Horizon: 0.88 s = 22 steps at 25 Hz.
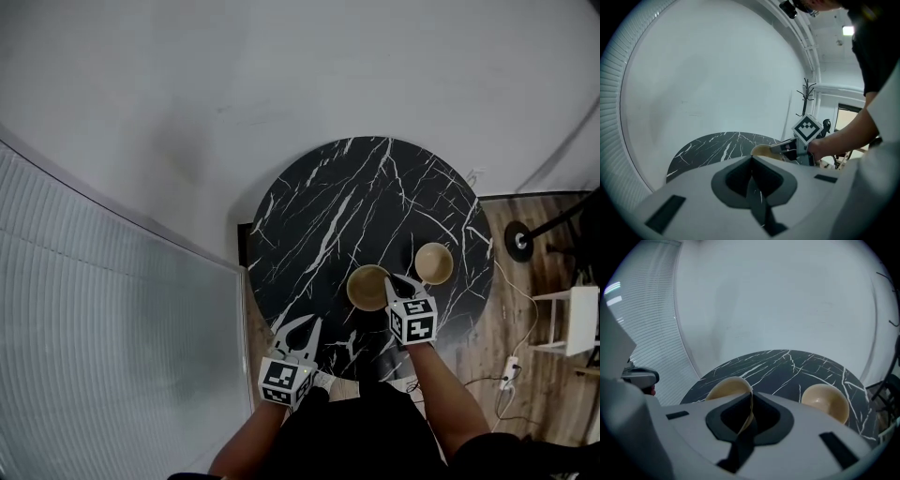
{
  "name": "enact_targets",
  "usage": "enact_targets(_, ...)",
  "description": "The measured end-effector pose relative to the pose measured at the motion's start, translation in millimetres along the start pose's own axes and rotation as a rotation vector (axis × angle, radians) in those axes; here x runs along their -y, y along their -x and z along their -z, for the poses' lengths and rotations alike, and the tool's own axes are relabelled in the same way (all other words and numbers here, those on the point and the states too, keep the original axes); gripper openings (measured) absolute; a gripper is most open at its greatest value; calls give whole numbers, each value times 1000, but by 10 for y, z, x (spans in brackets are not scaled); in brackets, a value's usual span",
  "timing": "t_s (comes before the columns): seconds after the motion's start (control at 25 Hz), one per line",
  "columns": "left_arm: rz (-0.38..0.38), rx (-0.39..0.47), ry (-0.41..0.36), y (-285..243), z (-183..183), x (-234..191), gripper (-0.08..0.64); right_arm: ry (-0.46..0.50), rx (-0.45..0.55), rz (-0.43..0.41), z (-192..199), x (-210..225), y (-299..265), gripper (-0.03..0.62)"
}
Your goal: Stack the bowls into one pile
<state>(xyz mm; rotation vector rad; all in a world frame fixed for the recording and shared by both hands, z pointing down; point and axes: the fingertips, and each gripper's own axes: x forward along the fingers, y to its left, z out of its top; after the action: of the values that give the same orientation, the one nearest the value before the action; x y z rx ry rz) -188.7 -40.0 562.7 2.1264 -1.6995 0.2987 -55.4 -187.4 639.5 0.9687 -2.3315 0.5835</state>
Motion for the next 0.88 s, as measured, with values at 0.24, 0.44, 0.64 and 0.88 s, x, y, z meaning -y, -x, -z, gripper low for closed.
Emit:
enact_targets(0.24, 56, -13, -30, -114, -28, 143, 12, -9, 61, 44, -250, 280, 149, 26)
enact_targets(0.44, 83, -22, -73, -182, -53, 226, 12, -24, 75, 99, -309, 618, 235, 26)
enact_targets(0.64, 97, -12, -96, -274, -145, 280, 12, -59, 89, 162, -343, 983, 351, 26)
enact_targets(0.88, 147, -20, -141, -430, -192, 448, 12, -127, 99, 233, -307, 1445, 511, 26)
